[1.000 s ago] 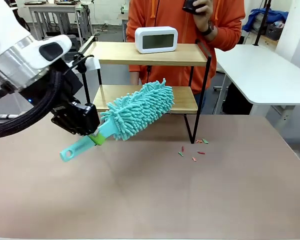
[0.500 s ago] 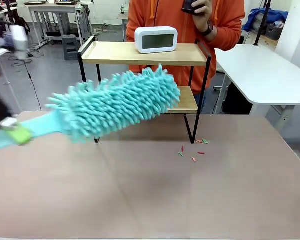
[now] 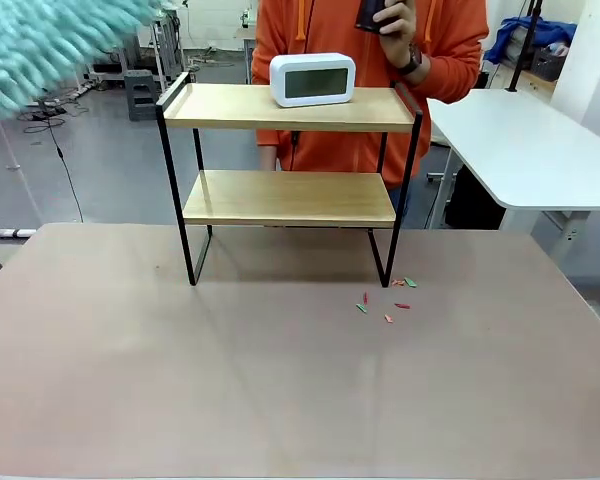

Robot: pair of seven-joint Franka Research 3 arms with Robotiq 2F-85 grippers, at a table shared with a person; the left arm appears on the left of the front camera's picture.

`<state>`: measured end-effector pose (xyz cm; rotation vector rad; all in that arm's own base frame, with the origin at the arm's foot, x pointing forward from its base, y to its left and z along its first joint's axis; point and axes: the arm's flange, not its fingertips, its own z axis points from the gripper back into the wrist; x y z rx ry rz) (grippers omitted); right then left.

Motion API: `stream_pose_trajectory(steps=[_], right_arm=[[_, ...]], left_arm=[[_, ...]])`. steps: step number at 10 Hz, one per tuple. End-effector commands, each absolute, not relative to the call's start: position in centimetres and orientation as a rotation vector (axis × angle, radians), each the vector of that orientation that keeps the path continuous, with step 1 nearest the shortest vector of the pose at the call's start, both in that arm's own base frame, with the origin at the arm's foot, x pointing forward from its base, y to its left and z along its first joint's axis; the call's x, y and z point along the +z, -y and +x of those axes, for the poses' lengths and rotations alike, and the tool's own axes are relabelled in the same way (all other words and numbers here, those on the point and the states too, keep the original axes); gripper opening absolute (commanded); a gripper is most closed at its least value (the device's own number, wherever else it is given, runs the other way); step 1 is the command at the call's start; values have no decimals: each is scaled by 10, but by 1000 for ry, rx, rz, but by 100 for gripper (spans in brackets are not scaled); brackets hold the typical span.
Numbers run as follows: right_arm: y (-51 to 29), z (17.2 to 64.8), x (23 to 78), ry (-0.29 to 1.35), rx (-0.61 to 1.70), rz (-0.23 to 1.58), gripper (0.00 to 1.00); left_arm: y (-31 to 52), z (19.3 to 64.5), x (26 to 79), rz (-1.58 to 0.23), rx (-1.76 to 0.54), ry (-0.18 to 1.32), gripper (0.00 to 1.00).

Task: Clean the shelf.
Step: Clean the remaining tier of the Shelf with the Duster once objects are removed, then hand the Duster back to the human.

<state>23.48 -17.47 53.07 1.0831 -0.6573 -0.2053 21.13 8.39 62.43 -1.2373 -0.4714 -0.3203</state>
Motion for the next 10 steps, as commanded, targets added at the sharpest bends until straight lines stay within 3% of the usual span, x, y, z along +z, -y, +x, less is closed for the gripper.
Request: stream_pose_trajectory(steps=[1,4,6,7,10], right_arm=[[175,237,532,684,-184,1087,100],[175,237,532,684,-184,1087,100],[175,237,532,684,-184,1087,100],[175,237,532,684,-184,1087,100],[175,237,532,684,-184,1087,100]], left_arm=[[-87,209,605,-1283,-98,617,0],[-117,237,571,-1109,172,559,0],[-116,259,554,-984,217,377,0],[-128,237,560,-1092,161,562,0],[-128,237,560,-1092,161,562,0]])
